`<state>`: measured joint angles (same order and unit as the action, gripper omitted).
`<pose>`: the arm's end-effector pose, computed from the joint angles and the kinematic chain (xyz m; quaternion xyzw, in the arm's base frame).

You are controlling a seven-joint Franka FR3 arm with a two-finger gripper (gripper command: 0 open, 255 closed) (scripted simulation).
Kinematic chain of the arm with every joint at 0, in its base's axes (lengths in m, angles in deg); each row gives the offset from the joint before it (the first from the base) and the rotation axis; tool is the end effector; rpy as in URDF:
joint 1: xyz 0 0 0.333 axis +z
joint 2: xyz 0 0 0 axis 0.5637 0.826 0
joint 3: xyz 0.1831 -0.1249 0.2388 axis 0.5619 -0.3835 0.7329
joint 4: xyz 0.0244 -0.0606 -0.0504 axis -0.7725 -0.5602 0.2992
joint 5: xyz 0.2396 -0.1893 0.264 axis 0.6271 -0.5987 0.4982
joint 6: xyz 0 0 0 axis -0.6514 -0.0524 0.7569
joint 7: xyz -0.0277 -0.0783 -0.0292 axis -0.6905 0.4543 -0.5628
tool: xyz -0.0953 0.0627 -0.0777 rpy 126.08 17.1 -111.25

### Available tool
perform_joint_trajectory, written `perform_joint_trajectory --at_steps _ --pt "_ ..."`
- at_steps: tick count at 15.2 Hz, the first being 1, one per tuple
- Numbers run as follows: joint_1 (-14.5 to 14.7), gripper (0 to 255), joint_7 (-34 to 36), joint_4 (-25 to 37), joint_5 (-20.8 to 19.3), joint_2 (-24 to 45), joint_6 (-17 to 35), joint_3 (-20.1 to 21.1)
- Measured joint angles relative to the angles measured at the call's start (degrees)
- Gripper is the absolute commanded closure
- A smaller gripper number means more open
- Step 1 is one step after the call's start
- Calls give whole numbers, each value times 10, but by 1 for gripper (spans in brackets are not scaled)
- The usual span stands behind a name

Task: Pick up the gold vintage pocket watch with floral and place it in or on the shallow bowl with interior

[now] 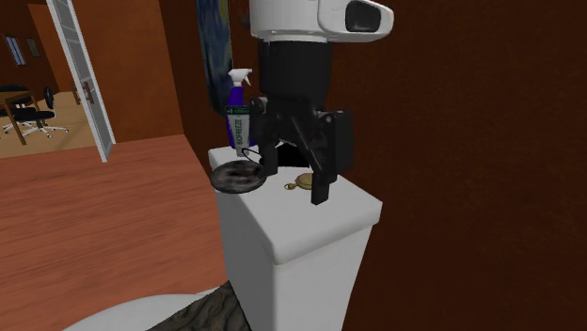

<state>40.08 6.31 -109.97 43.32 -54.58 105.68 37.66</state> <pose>0.4651 0.1512 0.4208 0.9982 0.0585 -0.0147 0.0027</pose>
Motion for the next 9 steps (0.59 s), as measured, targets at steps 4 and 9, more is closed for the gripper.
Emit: perform_joint_trajectory --at_steps 4,9 --pt "11 0 37 64 -13 91 35 22" --pt "28 0 75 149 -37 189 58 36"
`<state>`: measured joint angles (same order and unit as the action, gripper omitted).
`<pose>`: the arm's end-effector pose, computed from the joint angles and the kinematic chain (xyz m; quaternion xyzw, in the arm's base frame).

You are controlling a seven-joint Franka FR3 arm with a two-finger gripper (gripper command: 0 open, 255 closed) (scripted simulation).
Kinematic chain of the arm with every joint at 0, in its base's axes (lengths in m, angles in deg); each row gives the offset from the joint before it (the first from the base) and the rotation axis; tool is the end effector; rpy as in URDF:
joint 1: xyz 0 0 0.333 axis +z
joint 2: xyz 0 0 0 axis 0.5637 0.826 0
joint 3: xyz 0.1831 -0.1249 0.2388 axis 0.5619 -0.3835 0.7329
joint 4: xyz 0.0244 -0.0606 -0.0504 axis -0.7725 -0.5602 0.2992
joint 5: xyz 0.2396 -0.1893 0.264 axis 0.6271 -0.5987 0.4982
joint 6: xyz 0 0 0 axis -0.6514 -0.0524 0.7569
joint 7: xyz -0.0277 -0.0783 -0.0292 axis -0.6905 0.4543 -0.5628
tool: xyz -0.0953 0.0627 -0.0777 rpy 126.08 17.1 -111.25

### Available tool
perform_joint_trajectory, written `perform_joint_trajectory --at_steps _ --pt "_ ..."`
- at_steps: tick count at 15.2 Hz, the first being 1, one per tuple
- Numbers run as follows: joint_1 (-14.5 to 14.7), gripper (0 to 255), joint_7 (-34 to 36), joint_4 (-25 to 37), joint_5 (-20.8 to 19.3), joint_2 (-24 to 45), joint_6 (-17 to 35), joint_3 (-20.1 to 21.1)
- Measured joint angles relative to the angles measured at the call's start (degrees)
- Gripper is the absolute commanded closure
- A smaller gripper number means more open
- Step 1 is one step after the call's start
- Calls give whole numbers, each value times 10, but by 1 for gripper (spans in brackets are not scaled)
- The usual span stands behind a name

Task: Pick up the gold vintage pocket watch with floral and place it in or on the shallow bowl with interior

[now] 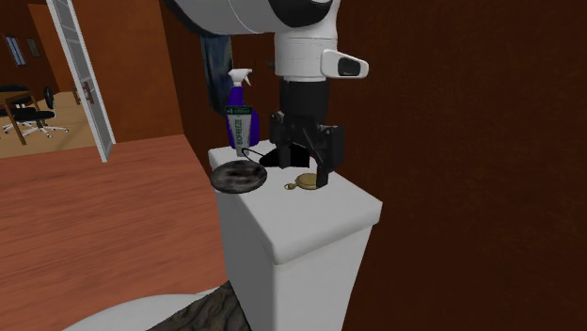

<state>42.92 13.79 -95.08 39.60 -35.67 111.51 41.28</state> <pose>0.5437 0.2355 0.3782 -0.9978 -0.0659 -0.0016 0.0099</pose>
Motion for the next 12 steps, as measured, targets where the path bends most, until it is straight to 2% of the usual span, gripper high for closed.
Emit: perform_joint_trajectory --at_steps 8,12 --pt "46 0 54 184 -47 169 -1 6" --pt "53 0 59 202 -54 196 11 3"
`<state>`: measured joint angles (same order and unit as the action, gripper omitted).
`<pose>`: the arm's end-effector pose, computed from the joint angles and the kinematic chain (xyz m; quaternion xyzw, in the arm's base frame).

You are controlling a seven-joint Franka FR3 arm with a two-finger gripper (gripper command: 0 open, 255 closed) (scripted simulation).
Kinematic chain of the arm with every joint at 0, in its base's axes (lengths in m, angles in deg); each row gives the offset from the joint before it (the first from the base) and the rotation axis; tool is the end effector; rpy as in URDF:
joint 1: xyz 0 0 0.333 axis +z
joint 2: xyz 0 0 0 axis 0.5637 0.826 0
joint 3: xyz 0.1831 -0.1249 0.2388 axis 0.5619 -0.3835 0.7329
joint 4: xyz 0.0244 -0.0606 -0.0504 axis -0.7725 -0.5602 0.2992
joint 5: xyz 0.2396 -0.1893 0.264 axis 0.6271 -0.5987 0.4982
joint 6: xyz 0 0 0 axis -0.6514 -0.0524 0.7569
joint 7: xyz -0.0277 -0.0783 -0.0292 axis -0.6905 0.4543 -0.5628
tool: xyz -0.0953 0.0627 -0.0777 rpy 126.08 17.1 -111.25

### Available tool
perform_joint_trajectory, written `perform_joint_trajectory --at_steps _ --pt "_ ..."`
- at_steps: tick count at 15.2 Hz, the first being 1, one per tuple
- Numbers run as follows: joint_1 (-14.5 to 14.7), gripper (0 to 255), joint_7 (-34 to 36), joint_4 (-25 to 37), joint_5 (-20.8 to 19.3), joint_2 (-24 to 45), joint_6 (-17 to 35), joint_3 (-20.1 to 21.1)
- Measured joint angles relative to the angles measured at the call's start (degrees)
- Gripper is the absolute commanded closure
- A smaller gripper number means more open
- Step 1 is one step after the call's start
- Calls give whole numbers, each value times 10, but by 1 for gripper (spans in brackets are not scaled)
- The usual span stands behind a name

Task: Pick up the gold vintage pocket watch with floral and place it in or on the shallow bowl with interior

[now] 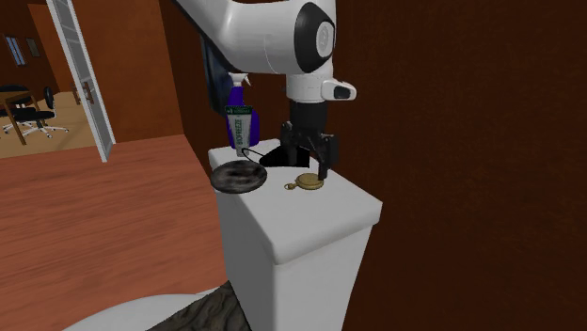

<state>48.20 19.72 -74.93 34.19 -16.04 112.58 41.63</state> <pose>0.6191 0.3181 0.3320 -0.9969 -0.0731 -0.0179 0.0222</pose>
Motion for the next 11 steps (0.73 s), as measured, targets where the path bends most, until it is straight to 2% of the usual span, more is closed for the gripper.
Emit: perform_joint_trajectory --at_steps 5,11 --pt "4 0 4 -6 -6 22 27 -3" --pt "4 0 4 -9 -7 23 32 -4"
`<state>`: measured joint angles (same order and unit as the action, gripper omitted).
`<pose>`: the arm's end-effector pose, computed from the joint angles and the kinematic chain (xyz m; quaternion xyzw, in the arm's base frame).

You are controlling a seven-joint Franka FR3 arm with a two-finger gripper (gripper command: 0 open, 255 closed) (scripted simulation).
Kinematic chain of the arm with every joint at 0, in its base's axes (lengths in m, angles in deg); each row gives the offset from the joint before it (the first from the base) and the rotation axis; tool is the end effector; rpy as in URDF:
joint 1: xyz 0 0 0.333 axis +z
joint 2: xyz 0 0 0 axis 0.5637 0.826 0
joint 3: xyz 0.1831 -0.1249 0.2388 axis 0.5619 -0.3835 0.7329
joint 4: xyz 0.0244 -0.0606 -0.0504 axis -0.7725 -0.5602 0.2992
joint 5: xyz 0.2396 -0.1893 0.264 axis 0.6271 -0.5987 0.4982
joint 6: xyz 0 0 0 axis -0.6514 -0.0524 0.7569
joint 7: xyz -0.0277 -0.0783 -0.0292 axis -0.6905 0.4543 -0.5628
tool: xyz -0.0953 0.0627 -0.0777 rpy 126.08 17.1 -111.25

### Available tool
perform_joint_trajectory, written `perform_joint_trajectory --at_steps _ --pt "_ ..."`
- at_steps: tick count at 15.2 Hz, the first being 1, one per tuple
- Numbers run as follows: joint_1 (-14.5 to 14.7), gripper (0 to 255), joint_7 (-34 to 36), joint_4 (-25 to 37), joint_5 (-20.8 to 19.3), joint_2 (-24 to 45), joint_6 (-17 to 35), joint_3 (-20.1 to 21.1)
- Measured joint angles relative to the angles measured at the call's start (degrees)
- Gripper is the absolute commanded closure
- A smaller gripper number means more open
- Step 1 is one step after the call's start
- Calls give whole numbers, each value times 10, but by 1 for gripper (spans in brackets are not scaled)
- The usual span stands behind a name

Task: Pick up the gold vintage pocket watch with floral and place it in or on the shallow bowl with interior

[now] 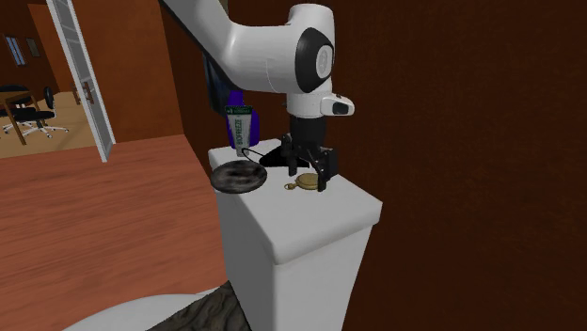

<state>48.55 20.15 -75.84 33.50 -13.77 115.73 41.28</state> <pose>0.6208 0.3202 0.3024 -0.9969 -0.0732 -0.0181 0.0223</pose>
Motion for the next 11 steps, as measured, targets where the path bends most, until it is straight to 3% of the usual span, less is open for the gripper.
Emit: perform_joint_trajectory --at_steps 1,11 --pt "0 255 0 0 0 0 0 0" --pt "0 255 0 0 0 0 0 0"
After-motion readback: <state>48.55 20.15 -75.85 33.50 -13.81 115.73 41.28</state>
